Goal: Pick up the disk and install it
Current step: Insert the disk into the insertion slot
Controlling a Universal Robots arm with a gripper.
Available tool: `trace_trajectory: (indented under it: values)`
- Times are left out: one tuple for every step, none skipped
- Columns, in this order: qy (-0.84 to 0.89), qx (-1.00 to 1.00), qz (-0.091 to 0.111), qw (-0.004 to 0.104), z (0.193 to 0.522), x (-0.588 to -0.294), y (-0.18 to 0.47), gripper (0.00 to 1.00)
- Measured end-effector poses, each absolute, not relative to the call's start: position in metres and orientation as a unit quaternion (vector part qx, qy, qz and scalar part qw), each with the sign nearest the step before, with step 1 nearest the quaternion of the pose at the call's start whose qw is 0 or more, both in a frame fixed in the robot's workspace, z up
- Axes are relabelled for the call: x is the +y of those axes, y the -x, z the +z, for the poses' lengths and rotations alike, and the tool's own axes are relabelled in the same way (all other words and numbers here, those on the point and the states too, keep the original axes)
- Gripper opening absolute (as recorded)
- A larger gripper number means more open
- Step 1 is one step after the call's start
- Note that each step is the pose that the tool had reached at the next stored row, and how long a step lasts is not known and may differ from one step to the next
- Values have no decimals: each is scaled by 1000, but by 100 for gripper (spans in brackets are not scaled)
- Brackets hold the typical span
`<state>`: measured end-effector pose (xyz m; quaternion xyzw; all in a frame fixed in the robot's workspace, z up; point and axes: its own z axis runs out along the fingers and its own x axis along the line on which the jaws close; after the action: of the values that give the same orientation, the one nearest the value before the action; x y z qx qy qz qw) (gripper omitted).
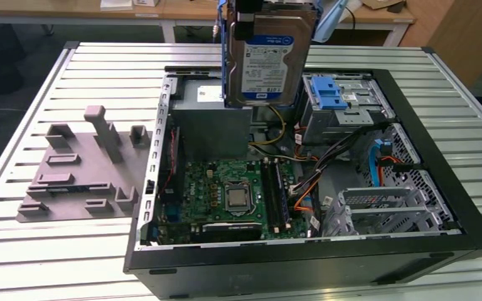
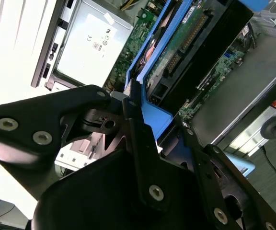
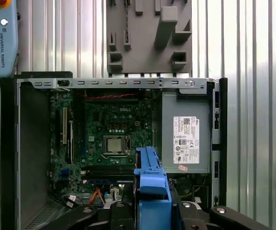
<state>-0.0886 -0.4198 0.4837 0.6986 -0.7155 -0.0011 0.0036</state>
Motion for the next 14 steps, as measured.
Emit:
trace_trajectory:
  values:
    - [-699, -716, -1, 4, 484, -420, 89, 36]
    - [-699, -716, -1, 4, 484, -421, 89, 36]
    - [-699, -716, -1, 4, 484, -421, 89, 36]
    - [-699, -716, -1, 4, 484, -421, 89, 36]
    - [-699, -716, -1, 4, 484, -422, 89, 36]
    - [-699, -716, -1, 4, 484, -422, 89, 36]
    - [-699, -716, -1, 4, 484, -422, 89, 36]
    - [-699, -716, -1, 4, 484, -422, 89, 36]
    - [-699, -716, -1, 4, 484, -423, 89, 36]
    - [-699, -716, -1, 4, 484, -423, 89, 36]
    - [-699, -716, -1, 4, 484, -423, 89, 36]
    - [-699, -716, -1, 4, 484, -424, 89, 36]
    - [-699, -716, -1, 4, 484, -424, 89, 36]
    - [-699, -716, -1, 4, 483, -425, 89, 36]
